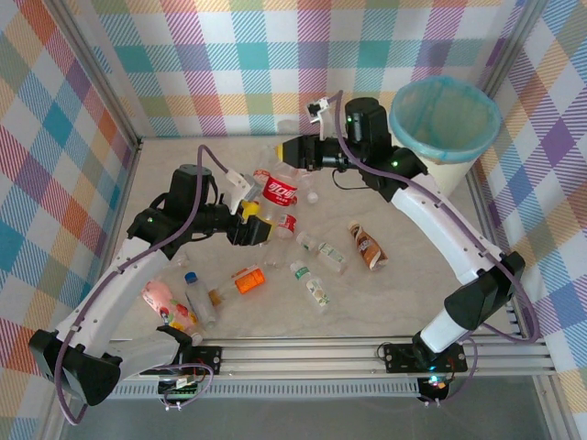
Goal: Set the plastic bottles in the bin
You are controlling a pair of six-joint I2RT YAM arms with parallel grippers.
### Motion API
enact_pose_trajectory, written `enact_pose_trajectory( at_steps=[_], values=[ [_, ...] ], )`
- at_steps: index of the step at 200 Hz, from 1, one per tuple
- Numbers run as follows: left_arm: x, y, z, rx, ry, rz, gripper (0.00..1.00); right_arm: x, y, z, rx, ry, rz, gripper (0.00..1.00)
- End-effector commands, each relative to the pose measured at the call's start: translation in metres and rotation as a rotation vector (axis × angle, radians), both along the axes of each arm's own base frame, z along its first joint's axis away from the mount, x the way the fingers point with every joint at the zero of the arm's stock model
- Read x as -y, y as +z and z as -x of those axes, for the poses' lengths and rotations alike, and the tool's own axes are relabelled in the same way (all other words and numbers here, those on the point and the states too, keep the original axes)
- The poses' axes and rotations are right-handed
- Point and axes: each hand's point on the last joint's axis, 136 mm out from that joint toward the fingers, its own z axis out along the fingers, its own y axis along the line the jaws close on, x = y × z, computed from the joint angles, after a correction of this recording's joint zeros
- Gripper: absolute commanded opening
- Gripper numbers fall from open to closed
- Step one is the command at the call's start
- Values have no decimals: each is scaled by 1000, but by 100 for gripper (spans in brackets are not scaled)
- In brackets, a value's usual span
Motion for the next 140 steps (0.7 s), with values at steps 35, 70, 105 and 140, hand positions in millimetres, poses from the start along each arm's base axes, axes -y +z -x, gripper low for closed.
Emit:
enact_pose_trajectory(
  at_steps=[35,70,105,140],
  values=[
    [-2,65,-17,171,99,116,93,93,73,-36,251,-286,139,15],
    [0,90,-20,215,103,164,94,148,95,-94,383,-490,204,9],
    [0,94,-20,217,102,168,94,192,107,-147,499,-727,373,4],
    [-2,88,-19,209,111,156,94,239,138,-161,593,-908,388,4]
  ],
)
